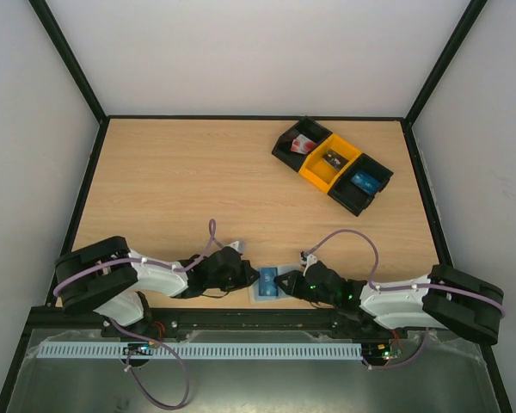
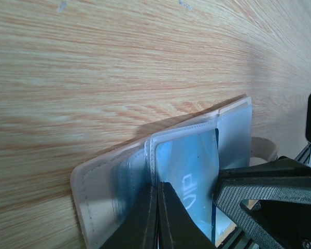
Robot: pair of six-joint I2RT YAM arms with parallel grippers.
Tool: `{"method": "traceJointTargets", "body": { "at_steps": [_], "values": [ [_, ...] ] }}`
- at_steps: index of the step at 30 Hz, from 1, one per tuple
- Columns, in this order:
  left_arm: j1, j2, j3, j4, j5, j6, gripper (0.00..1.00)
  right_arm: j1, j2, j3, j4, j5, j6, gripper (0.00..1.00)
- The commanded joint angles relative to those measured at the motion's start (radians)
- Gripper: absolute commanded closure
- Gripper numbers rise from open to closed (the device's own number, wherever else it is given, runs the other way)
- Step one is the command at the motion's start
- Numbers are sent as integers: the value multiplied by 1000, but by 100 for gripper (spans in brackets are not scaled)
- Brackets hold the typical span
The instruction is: Take the credit cards out of the card holder
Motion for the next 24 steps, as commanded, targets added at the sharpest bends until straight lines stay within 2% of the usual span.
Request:
{"method": "traceJointTargets", "body": {
  "at_steps": [1, 6, 10, 15, 20, 24],
  "values": [
    [-17, 61, -26, 21, 28, -23, 97, 5, -22, -56, 63, 18, 20, 88],
    [-30, 74, -46, 40, 15, -50, 97, 5, -44, -54, 34, 44, 32, 88],
    [-34, 77, -58, 50, 7, -62, 97, 4, -45, -57, 40, 46, 19, 98],
    [-33, 53, -69, 32, -17, -53, 97, 4, -52, -63, 7, 57, -1, 98],
    [-28, 16, -95, 21, -40, -45, 95, 3, -150, -96, -49, 93, -16, 98],
    [-21, 25, -110, 25, -43, -30, 94, 4, -260, -87, -176, 119, -39, 98]
  ]
}}
